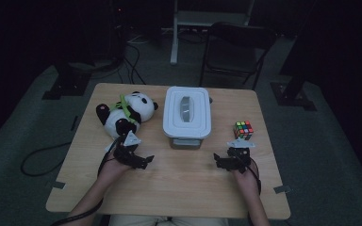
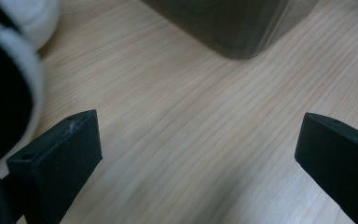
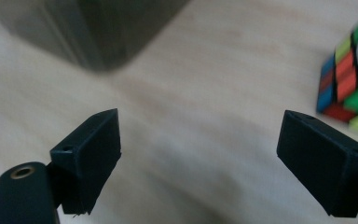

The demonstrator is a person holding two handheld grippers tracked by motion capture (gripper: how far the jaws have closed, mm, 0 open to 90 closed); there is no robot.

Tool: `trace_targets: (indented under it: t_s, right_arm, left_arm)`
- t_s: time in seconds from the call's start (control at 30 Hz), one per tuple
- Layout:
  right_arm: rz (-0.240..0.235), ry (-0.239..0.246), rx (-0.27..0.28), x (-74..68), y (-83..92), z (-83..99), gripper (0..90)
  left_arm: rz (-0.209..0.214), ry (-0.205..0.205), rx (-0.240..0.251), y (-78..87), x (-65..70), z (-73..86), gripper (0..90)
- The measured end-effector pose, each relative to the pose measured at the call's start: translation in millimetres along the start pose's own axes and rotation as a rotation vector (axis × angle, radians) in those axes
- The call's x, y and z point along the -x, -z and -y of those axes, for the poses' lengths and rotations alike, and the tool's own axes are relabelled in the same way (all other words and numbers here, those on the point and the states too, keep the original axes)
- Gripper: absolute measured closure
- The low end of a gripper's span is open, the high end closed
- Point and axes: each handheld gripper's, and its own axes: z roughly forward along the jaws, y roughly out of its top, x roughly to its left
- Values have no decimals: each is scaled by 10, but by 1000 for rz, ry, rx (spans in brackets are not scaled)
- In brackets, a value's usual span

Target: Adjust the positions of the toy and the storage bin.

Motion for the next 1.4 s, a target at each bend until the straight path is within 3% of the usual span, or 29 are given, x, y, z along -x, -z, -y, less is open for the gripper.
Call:
trace_targets:
  t_s: [0.17,0.23,0.43,0.53,0.63,0.8,0.97,1.1,1.17,1.23,1.4]
  right_arm:
    - [-2,8,16,29,-149,-200,136]
    - [4,14,8,47,-232,-265,138]
    - [20,20,-9,94,-394,-394,143]
    - [26,4,-1,133,-440,-440,142]
    - [38,-30,22,178,-472,-484,142]
    - [48,-107,51,268,-523,-552,143]
    - [47,-128,83,296,-575,-619,143]
    - [45,-119,71,293,-661,-636,143]
    - [46,-118,64,287,-678,-640,144]
    - [17,-107,60,266,-705,-654,143]
    - [-5,-89,59,236,-715,-663,198]
  left_arm:
    - [-17,1,4,-143,-25,-126,10]
    - [-33,37,25,-242,-76,-224,10]
    - [-84,17,12,-418,-159,-385,11]
    - [-87,26,9,-463,-188,-431,10]
    - [-128,23,6,-540,-237,-520,11]
    - [-169,69,27,-587,-314,-611,11]
    - [-236,77,16,-655,-300,-673,10]
    - [-279,89,3,-696,-299,-702,10]
    - [-285,98,4,-698,-300,-712,10]
    - [-268,115,9,-705,-303,-747,10]
    - [-255,107,-11,-729,-302,-762,24]
